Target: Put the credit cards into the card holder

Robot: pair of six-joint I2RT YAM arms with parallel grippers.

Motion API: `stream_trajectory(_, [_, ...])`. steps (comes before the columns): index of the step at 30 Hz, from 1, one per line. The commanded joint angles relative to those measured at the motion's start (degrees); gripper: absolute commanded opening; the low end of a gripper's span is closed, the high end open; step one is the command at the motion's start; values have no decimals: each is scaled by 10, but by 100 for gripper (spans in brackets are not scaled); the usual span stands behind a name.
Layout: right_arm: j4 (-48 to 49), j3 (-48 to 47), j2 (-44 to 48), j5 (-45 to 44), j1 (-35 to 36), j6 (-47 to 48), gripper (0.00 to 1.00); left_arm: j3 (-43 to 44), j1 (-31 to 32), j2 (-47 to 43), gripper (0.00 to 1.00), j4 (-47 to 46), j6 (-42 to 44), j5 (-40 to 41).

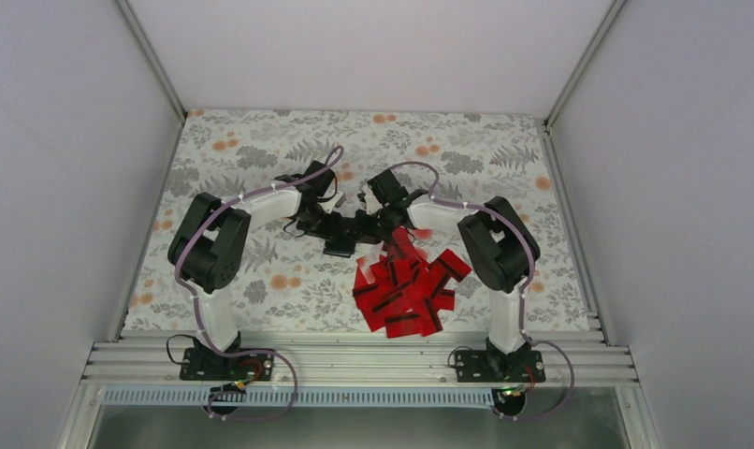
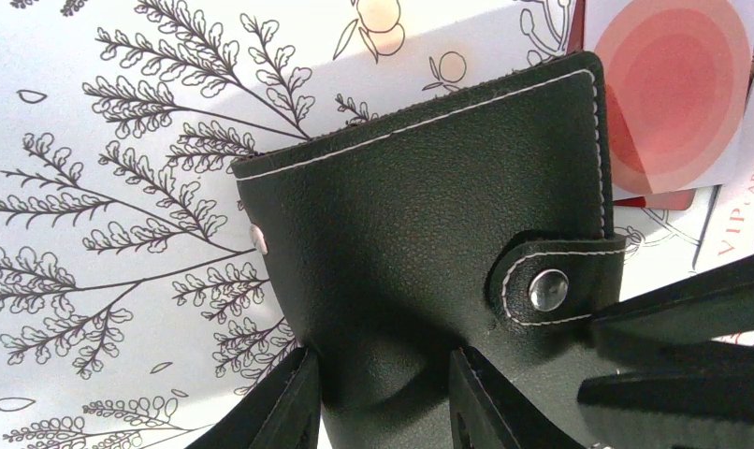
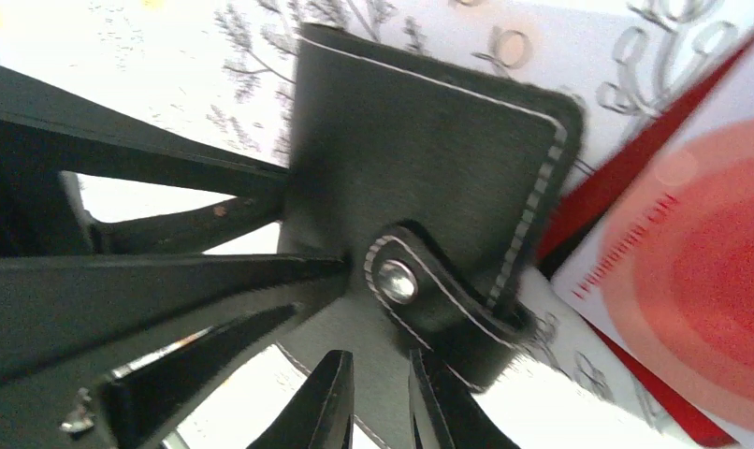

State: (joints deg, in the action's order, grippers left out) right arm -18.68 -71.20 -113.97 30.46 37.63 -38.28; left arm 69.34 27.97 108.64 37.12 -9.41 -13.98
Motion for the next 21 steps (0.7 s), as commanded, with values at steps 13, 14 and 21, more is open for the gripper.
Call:
stream_trajectory(13, [58, -21, -39, 51, -6, -7, 16, -43, 17, 50, 35, 31, 24, -9])
stream_trajectory(14, [62, -22, -44, 62, -7, -7, 16, -42, 17, 49, 35, 31, 24, -9])
stream_trajectory(21, [79, -17, -10, 143, -6, 32, 14, -37, 17, 48, 35, 32, 23, -15])
